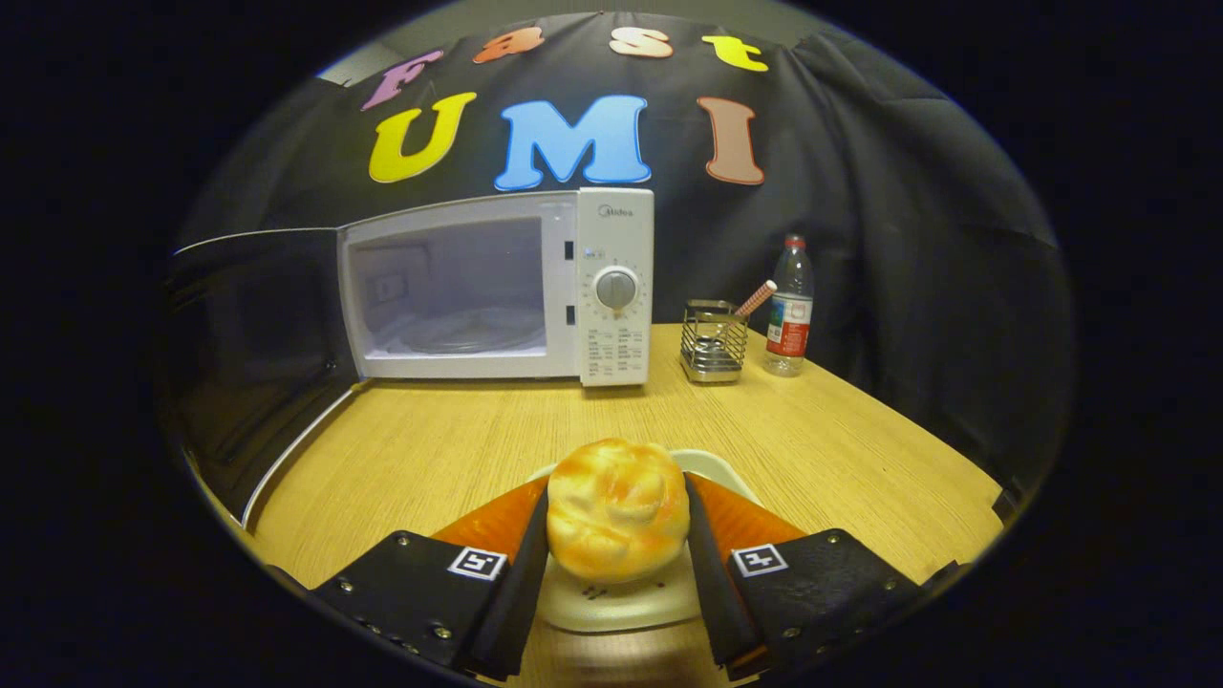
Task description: Open the microwave, put the food inside, and close the microwave door.
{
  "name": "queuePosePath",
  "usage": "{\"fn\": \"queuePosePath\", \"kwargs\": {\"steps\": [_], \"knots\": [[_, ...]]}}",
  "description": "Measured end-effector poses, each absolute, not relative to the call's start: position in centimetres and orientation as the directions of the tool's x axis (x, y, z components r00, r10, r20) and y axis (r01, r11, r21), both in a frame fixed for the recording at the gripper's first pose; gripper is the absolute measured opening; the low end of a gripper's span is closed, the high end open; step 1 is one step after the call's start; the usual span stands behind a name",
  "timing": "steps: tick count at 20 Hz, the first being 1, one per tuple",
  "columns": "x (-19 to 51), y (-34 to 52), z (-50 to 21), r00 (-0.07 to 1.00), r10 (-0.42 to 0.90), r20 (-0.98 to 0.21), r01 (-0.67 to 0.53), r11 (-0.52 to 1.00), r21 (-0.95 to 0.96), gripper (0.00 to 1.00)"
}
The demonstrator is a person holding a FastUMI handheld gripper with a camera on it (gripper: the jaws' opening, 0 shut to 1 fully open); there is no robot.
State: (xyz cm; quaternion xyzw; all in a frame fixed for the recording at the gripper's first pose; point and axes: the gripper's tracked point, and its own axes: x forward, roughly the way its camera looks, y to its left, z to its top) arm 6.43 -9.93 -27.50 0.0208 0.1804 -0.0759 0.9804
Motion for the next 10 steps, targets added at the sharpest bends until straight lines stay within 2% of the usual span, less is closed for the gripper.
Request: {"fn": "queuePosePath", "kwargs": {"steps": [3,6,8,10], "knots": [[6.7,-7.1,-26.3,0.952,-0.099,-0.291,0.107,0.994,0.012,0.71],[7.2,-3.5,-26.4,0.958,-0.033,-0.284,0.043,0.999,0.029,0.71],[8.2,-1.5,-25.4,0.974,-0.004,-0.227,0.011,1.0,0.028,0.71],[9.1,1.6,-25.4,0.972,0.069,-0.223,-0.061,0.997,0.047,0.71]]}}
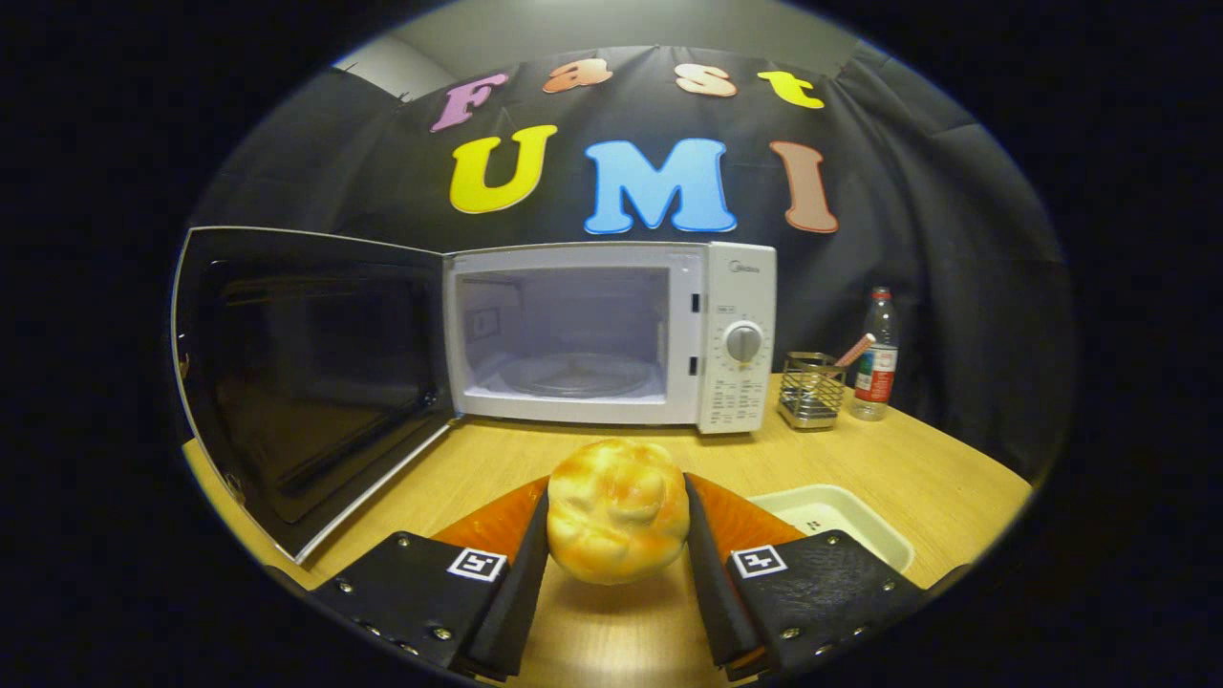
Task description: Open the microwave, put the food inside, and close the microwave door.
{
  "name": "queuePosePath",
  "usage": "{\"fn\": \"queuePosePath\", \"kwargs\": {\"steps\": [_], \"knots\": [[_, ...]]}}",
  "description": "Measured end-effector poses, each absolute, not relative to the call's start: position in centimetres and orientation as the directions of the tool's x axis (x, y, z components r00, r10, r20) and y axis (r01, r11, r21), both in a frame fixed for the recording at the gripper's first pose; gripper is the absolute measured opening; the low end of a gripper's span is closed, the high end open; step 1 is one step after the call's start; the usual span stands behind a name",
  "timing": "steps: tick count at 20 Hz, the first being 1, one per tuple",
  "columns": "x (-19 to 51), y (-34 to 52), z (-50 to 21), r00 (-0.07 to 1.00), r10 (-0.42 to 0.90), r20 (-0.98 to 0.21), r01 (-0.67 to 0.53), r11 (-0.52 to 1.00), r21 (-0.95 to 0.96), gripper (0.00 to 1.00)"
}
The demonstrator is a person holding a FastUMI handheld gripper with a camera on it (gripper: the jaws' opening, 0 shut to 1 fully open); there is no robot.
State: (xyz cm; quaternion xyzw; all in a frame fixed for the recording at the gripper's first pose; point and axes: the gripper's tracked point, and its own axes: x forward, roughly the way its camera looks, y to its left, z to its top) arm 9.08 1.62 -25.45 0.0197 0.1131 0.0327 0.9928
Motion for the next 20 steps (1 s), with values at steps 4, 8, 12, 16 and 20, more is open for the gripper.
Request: {"fn": "queuePosePath", "kwargs": {"steps": [4,8,12,16,20], "knots": [[12.1,5.0,-25.0,0.972,0.13,-0.193,-0.113,0.989,0.097,0.71],[15.2,5.3,-24.8,0.982,0.085,-0.168,-0.069,0.993,0.098,0.71],[17.5,6.6,-24.4,0.977,0.106,-0.183,-0.084,0.989,0.122,0.71],[21.2,8.3,-22.3,0.982,0.113,-0.148,-0.087,0.982,0.168,0.71],[26.1,8.4,-22.0,0.991,0.075,-0.114,-0.049,0.976,0.213,0.71]]}}
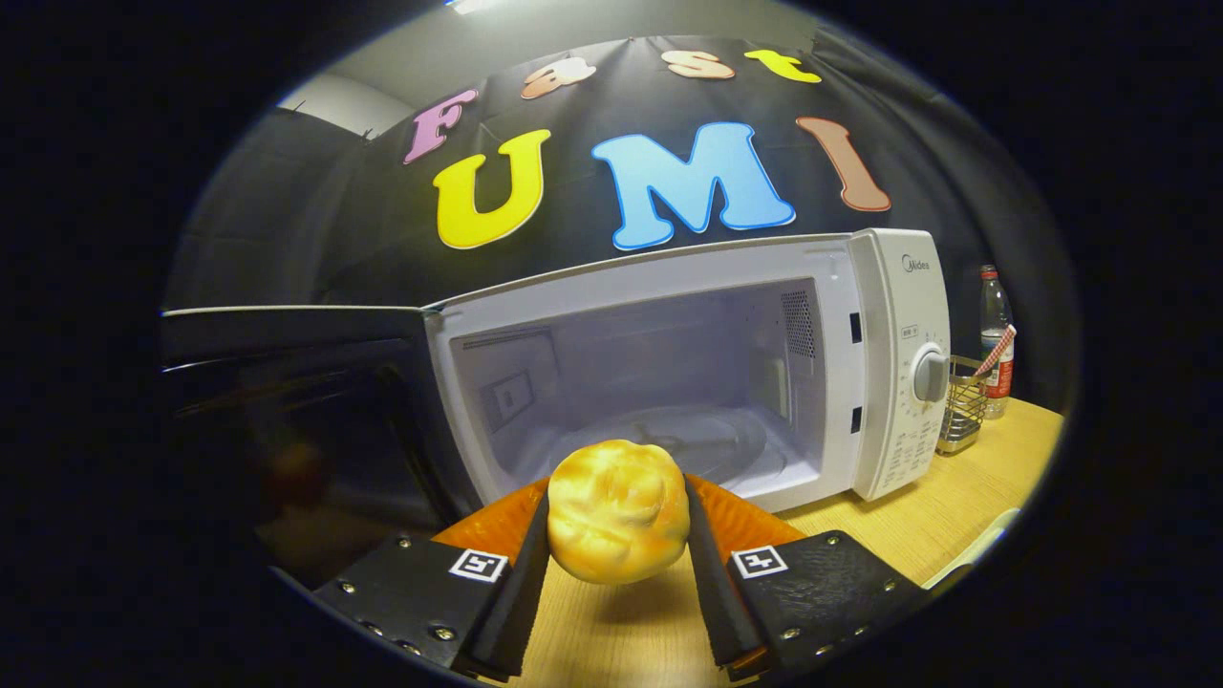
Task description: Open the microwave, put the food inside, and close the microwave door.
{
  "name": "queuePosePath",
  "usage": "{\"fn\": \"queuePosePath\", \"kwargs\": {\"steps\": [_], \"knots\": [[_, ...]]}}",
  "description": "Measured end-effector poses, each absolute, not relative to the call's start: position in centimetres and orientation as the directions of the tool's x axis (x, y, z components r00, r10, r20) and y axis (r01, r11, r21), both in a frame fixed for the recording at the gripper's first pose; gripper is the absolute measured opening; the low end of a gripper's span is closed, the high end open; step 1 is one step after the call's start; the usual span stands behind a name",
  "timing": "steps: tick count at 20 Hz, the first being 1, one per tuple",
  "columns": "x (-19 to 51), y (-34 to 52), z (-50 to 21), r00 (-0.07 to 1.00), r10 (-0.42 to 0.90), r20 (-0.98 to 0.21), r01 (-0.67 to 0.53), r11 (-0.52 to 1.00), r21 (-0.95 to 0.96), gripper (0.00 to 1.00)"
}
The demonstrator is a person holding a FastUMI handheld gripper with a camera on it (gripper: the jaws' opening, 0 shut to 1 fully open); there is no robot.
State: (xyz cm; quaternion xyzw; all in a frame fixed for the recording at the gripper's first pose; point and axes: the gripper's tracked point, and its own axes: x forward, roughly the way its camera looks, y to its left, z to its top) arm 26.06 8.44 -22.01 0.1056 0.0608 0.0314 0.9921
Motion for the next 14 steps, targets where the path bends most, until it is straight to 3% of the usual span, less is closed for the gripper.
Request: {"fn": "queuePosePath", "kwargs": {"steps": [14], "knots": [[35.1,9.2,-23.9,0.99,0.087,-0.111,-0.034,0.912,0.409,0.7]]}}
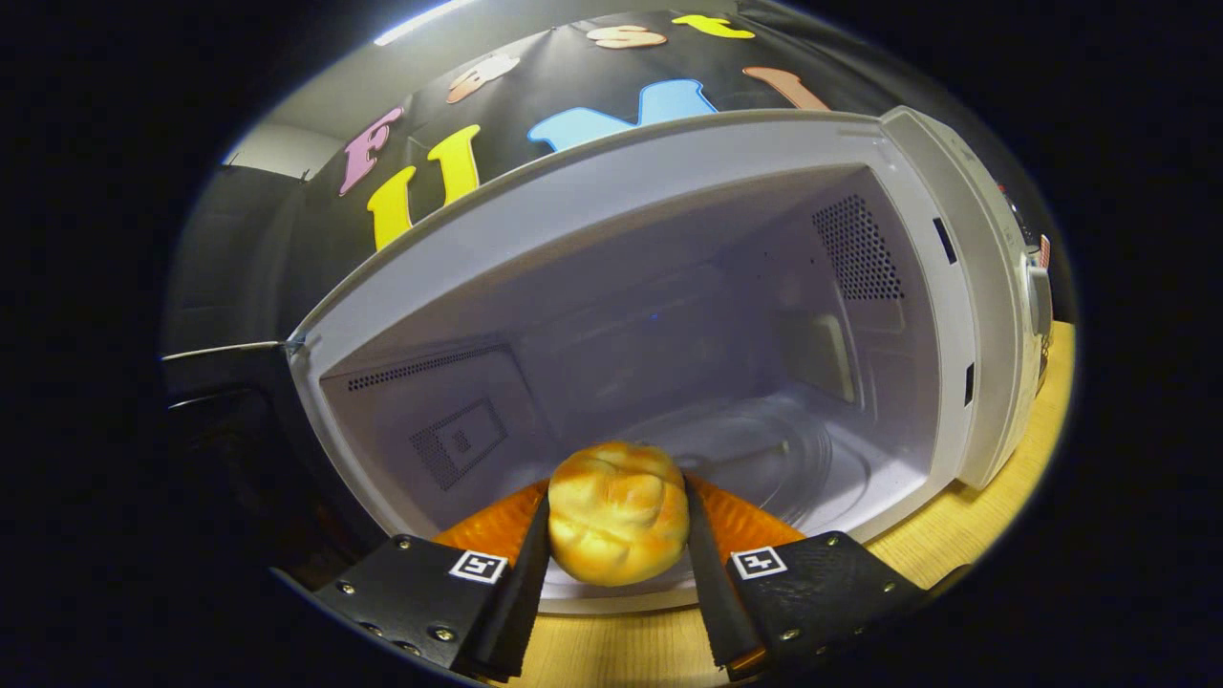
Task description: Open the microwave, put the food inside, and close the microwave door.
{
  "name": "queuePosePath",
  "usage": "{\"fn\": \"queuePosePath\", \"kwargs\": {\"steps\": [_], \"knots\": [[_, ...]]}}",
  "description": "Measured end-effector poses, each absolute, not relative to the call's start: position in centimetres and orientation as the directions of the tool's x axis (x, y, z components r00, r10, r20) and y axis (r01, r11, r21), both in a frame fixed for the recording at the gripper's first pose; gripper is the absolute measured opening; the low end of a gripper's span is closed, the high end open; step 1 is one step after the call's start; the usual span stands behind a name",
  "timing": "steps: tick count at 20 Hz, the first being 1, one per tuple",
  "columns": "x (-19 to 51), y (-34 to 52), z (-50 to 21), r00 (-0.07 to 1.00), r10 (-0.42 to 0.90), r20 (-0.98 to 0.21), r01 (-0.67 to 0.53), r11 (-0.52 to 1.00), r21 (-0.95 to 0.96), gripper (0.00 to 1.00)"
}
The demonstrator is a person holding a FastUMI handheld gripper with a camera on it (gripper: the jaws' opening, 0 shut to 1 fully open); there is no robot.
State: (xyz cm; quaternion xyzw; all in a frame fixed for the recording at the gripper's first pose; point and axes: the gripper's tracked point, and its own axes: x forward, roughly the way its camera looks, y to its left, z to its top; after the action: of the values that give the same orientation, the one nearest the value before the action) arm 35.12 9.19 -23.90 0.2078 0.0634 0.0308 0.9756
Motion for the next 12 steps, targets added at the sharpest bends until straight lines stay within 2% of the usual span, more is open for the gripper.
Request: {"fn": "queuePosePath", "kwargs": {"steps": [5,10,12], "knots": [[36.2,8.7,-24.9,0.988,0.074,-0.133,0.0,0.874,0.486,0.7],[36.7,8.4,-24.7,0.991,0.067,-0.113,-0.004,0.876,0.482,0.7],[36.8,8.9,-24.7,0.992,0.078,-0.103,-0.019,0.876,0.482,0.75]]}}
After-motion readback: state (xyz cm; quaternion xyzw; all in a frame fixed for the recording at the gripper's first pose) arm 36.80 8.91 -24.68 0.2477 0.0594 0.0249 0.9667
